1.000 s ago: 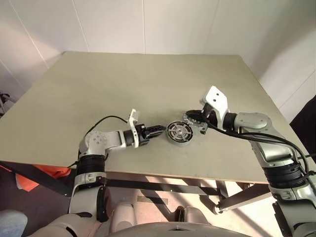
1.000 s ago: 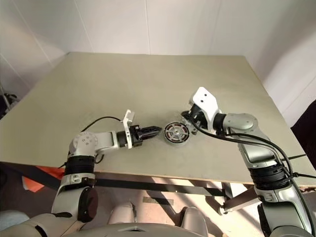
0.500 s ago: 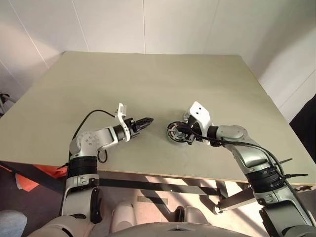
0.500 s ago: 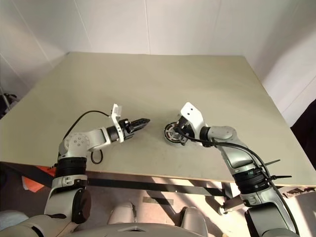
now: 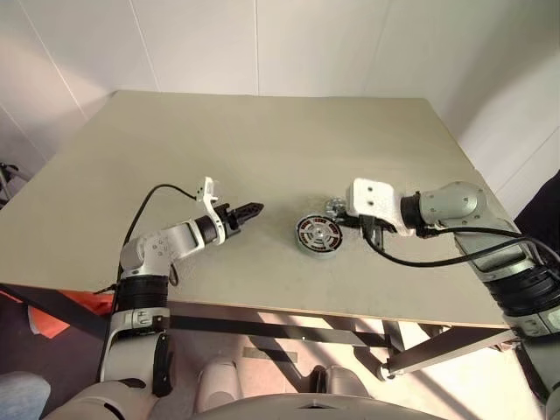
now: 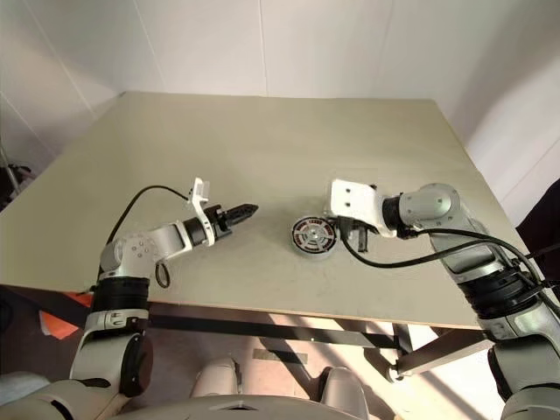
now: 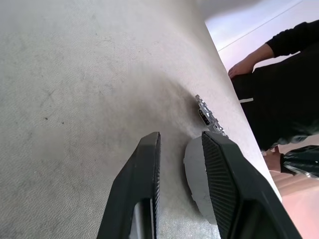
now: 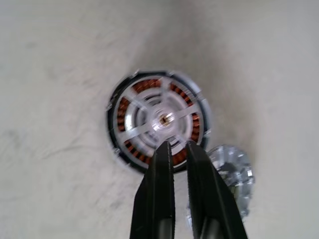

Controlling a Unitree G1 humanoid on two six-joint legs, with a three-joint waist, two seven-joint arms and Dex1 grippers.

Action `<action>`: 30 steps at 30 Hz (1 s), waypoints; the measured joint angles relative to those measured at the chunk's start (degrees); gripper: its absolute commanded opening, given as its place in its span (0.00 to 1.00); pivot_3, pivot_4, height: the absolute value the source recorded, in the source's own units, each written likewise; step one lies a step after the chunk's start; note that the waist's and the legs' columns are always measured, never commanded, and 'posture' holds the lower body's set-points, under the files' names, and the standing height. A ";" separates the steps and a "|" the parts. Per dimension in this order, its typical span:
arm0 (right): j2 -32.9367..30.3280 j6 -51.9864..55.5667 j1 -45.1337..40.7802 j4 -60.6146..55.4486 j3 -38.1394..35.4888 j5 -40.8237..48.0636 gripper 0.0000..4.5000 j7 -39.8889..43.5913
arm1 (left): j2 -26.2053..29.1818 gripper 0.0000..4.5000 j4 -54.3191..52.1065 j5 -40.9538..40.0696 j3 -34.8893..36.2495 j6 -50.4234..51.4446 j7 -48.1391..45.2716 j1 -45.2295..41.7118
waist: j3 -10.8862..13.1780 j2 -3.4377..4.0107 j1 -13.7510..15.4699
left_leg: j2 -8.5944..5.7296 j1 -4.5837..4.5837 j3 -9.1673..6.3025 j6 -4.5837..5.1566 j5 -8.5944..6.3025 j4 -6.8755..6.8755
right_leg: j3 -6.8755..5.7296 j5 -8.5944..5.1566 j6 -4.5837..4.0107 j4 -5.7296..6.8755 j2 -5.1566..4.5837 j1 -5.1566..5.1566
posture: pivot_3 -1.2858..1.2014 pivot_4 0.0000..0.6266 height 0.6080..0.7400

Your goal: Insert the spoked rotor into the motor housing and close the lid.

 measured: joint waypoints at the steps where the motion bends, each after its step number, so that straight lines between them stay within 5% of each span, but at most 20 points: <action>1: -0.06 -3.71 -0.96 2.42 2.25 -1.98 0.34 2.24 | 1.07 0.32 -1.57 2.09 -2.50 -1.98 -0.44 0.40 | 0.00 0.00 -0.25 | 0.01 -0.03 0.00 0.00 0.00 0.02 | 0.00 0.00 0.00 0.02 0.00 -0.05 | 0.52 0.00 1.00; 4: 0.38 -10.43 -4.42 7.75 4.83 -5.39 0.57 4.65 | 2.78 0.32 -4.69 5.97 -6.76 -5.86 -1.33 1.43 | 0.00 0.01 -0.52 | 0.02 -0.06 0.02 0.00 0.01 0.06 | 0.00 0.01 -0.01 0.10 0.01 -0.12 | 0.52 0.00 1.00; 14: 3.90 -27.95 -10.09 19.01 8.28 -11.69 0.57 8.69 | 4.45 0.32 -11.18 9.93 -9.51 -10.34 0.12 8.00 | 0.00 0.00 -0.25 | 0.03 -0.22 0.01 0.15 -0.07 0.29 | -0.01 0.01 -0.04 0.12 0.00 -0.11 | 0.52 0.00 1.00; 28: 6.55 -29.68 -6.87 17.74 7.76 -14.40 0.57 7.51 | 4.20 0.32 -12.06 10.61 -9.15 -10.38 1.39 9.28 | -0.16 -0.23 -1.03 | 0.18 0.11 0.01 0.09 -0.05 0.28 | 0.04 0.02 -0.04 0.21 0.17 0.06 | 0.52 0.00 1.00; 30: 7.68 -29.75 -6.88 18.60 7.74 -14.86 0.48 6.55 | 4.15 0.32 -12.04 10.99 -9.36 -10.38 1.44 9.27 | -0.20 -0.31 -1.73 | 0.24 0.24 0.00 0.03 -0.02 0.28 | 0.05 0.02 -0.06 0.21 0.24 0.16 | 0.52 0.00 1.00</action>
